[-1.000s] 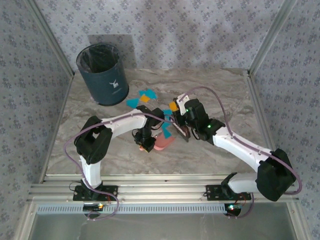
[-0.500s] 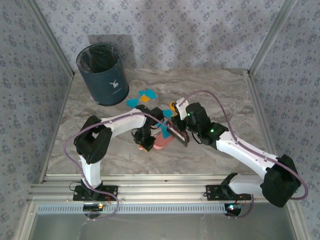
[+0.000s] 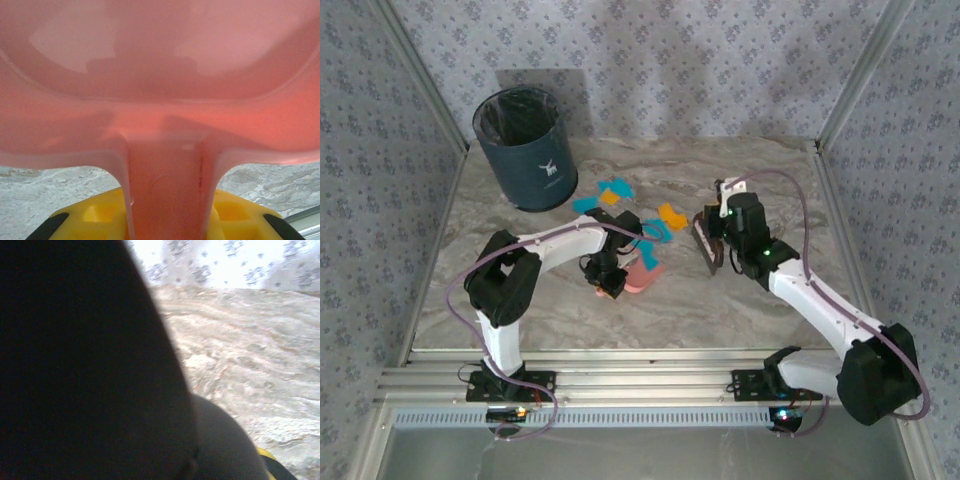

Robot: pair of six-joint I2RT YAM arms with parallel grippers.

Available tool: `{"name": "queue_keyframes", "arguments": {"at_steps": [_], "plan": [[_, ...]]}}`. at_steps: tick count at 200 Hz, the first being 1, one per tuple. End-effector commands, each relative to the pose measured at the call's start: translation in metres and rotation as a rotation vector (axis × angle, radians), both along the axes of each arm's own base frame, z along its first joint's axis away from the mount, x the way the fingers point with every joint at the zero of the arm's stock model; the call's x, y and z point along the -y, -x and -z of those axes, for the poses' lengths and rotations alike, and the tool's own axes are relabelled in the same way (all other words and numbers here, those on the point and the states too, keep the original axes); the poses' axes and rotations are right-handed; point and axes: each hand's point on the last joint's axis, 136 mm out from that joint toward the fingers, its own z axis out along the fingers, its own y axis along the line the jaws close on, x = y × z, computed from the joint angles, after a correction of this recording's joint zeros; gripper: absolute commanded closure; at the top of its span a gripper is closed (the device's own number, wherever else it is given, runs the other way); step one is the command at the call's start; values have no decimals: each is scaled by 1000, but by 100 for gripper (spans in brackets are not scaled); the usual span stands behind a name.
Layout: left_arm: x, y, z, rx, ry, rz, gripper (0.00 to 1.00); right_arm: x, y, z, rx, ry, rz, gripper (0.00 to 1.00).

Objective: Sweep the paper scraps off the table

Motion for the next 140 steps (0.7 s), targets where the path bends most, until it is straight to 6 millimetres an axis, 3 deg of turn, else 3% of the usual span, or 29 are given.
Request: {"name": "queue_keyframes", "arguments": {"at_steps": [1,23,74,109,140], "plan": [[-9,1,-7,8,-18,-26,100,15,-25,-23,84,-18,69,100],[-10,2,-5,3,-16,-29,100,21,-48,-24,97,18,73,100],[-10,0,-5,1,-13,-34,100,7,-92,-17,80,105,15,100],[-10,1,-3,-10,-12,-32,100,-20,-108,-8,63,114,-63,100],[-10,3,-3,-16,-10,-28,100,-50,-109,6,40,150,-147,100]]}}
